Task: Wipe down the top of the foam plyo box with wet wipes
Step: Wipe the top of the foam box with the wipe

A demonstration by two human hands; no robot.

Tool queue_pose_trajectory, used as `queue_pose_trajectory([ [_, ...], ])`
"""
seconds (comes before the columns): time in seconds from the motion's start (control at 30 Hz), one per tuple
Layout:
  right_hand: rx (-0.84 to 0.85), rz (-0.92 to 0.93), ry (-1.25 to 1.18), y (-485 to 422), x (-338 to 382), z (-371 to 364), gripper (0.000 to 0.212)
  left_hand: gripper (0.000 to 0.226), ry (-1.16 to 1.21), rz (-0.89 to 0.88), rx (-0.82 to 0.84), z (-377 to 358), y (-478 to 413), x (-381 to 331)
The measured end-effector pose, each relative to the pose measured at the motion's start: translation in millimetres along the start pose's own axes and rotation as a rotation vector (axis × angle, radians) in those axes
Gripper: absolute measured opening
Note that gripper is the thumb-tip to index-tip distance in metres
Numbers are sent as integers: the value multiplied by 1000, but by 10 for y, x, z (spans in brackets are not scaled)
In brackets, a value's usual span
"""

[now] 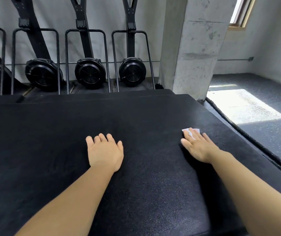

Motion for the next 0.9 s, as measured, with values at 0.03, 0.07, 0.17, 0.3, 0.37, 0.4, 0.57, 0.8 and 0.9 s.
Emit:
queue_pose_trajectory([
  [0.03, 6, -22, -5, 0, -6, 11, 58, 61, -2, 1, -3, 3, 3, 4],
  [0.07, 15, -43, -13, 5, 12, 6, 60, 60, -4, 1, -5, 6, 10, 8],
  [0.17, 21, -90, -28, 34, 146, -58, 65, 56, -4, 2, -20, 25, 18, 10],
  [0.3, 46, -96, -43, 118, 427, -208, 69, 54, 12, 12, -15, 38, 17, 11],
  [0.37, 67, -49, -74, 189, 654, -331, 70, 53, 20, 16, -14, 40, 16, 11],
  [0.4, 77, -10, -88, 235, 794, -399, 70, 53, 21, 18, -13, 41, 21, 14],
  [0.57, 175, 231, -107, 516, 1504, -699, 67, 50, 41, 25, 12, 61, 41, 20],
  [0.8, 153, 353, -65, 579, 1417, -625, 59, 51, 56, 24, 42, 67, 74, 32],
  [0.9, 91, 306, -20, 503, 1021, -481, 52, 57, 40, 11, 53, 55, 73, 28],
])
Point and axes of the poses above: each hand's wrist, its own y-axis away from the middle knuckle, its own z-axis out of the back of the hand, x = y × z, the point moved 4 cm from there along -y, towards the middle knuckle, and after that the axes turned 14 degrees about -y, right-handed, at the moved point
